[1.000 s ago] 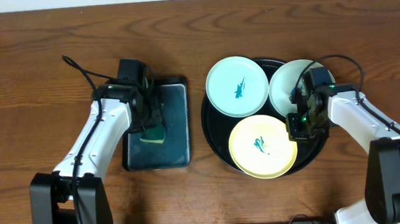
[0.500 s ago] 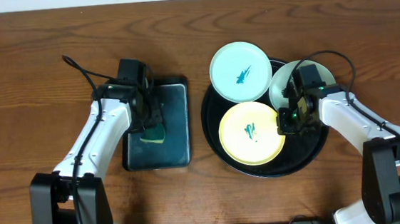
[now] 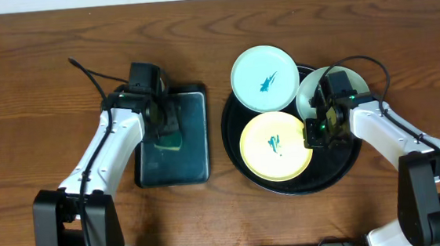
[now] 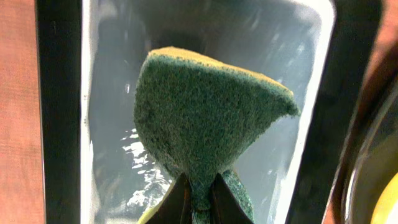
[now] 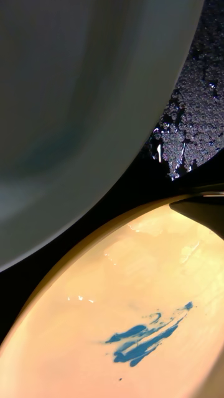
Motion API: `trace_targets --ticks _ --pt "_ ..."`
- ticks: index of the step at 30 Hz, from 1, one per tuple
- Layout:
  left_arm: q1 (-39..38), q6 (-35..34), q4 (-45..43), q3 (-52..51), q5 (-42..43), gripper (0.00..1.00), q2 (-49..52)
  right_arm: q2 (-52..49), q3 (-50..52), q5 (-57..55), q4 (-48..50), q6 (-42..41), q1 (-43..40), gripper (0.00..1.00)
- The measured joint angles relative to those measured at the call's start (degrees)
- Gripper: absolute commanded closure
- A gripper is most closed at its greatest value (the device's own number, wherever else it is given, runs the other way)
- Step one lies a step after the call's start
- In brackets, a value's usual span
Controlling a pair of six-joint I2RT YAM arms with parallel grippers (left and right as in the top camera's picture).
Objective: Clean dirty plates on tray and stack at the side
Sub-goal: 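Lift the sponge out of the water with the left gripper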
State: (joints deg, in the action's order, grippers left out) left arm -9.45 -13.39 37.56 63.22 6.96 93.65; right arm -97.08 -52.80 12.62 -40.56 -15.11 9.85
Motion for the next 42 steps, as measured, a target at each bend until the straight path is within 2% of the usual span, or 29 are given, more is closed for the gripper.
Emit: trace_targets --ticks 4,9,16,23,42 --pt "0.0 0.6 -7.5 0.0 0.0 0.92 0.0 0.0 0.0 0.0 0.0 0.0 0.0 0.99" --pt "0.0 1.2 -12.9 0.0 0.0 0.93 -1.3 0.0 0.0 0.0 0.0 0.0 0.0 0.99" --pt "0.0 1.4 -17.0 0.0 0.0 0.93 -10.5 0.0 0.0 0.0 0.2 0.0 0.0 0.99" --pt "0.0 1.4 -17.4 0.0 0.0 0.93 -17.4 0.0 0.0 0.0 0.4 0.0 0.0 0.99" --pt "0.0 1.4 -17.2 0.0 0.0 0.93 -17.5 0.0 0.0 0.0 0.4 0.0 0.0 0.99"
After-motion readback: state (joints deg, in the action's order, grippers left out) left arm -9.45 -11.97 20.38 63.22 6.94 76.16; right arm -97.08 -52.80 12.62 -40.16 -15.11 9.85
